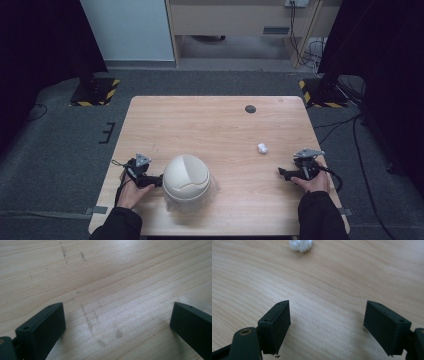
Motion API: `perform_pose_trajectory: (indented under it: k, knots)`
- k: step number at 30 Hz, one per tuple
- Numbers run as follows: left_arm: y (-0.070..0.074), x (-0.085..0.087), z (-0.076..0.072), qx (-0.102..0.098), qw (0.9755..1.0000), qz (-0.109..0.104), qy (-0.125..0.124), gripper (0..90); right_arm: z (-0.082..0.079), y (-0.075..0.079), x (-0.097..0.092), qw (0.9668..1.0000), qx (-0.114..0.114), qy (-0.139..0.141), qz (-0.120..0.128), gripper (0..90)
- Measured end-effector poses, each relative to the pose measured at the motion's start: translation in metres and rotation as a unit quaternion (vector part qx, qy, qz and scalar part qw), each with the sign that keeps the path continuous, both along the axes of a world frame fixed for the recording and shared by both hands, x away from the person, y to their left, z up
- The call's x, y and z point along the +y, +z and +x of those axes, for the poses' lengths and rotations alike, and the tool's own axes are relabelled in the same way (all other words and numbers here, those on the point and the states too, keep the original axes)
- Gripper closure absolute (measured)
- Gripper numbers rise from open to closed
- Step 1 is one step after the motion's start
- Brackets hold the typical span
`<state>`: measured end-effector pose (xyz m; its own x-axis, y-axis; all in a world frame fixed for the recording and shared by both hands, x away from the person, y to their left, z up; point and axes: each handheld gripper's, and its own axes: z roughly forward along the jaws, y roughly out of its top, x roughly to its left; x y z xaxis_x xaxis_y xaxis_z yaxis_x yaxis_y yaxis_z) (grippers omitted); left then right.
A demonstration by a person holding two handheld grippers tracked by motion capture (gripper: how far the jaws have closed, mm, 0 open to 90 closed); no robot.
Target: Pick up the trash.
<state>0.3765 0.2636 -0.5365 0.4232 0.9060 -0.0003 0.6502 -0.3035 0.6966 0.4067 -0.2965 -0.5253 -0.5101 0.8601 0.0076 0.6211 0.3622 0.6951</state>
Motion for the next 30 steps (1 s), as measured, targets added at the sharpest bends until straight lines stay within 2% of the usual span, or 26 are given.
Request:
perform_pose_trajectory:
  k: [2, 5, 6, 7, 10, 15, 20, 24, 25, 26, 30]
  knots:
    - [0.000, 0.000, 0.000, 0.000, 1.0000, 0.000, 0.000, 0.0, 0.000, 0.004, 0.001, 0.9999, -0.007, 0.002, 0.008, 20.5]
    - [0.000, 0.000, 0.000, 0.000, 1.0000, 0.000, 0.000, 0.0, -0.002, 0.018, 0.000, 0.9987, -0.037, 0.002, 0.035, 19.3]
    - [0.000, 0.000, 0.000, 0.000, 1.0000, 0.000, 0.000, 0.0, -0.002, 0.018, 0.000, 0.9987, -0.037, 0.002, 0.035, 19.3]
    - [0.000, 0.000, 0.000, 0.000, 1.0000, 0.000, 0.000, 0.0, -0.003, 0.025, 0.000, 0.9971, -0.054, -0.001, 0.053, 18.7]
    - [0.000, 0.000, 0.000, -0.001, 1.0000, 0.000, 0.001, 0.0, -0.005, 0.032, -0.001, 0.9956, -0.068, -0.001, 0.064, 18.9]
    - [0.000, -0.001, -0.001, -0.001, 1.0000, 0.000, 0.002, 0.0, -0.007, 0.039, -0.002, 0.9946, -0.076, 0.000, 0.071, 18.8]
    - [0.000, -0.001, -0.001, -0.001, 1.0000, 0.000, 0.002, 0.0, -0.009, 0.051, -0.001, 0.9923, -0.098, 0.013, 0.074, 18.8]
    - [0.000, -0.001, -0.001, 0.000, 1.0000, 0.000, 0.002, 0.0, -0.010, 0.059, 0.002, 0.9910, -0.106, 0.022, 0.079, 18.6]
    - [0.000, -0.001, -0.001, -0.001, 1.0000, 0.000, 0.002, 0.0, -0.011, 0.066, 0.005, 0.9904, -0.109, 0.030, 0.078, 18.8]
    - [0.000, -0.001, -0.001, 0.000, 1.0000, 0.000, 0.001, 0.0, -0.011, 0.066, 0.005, 0.9904, -0.109, 0.030, 0.078, 18.8]
    - [0.000, -0.001, -0.001, 0.000, 1.0000, 0.000, 0.001, 0.0, -0.013, 0.083, 0.011, 0.9873, -0.127, 0.046, 0.083, 19.0]
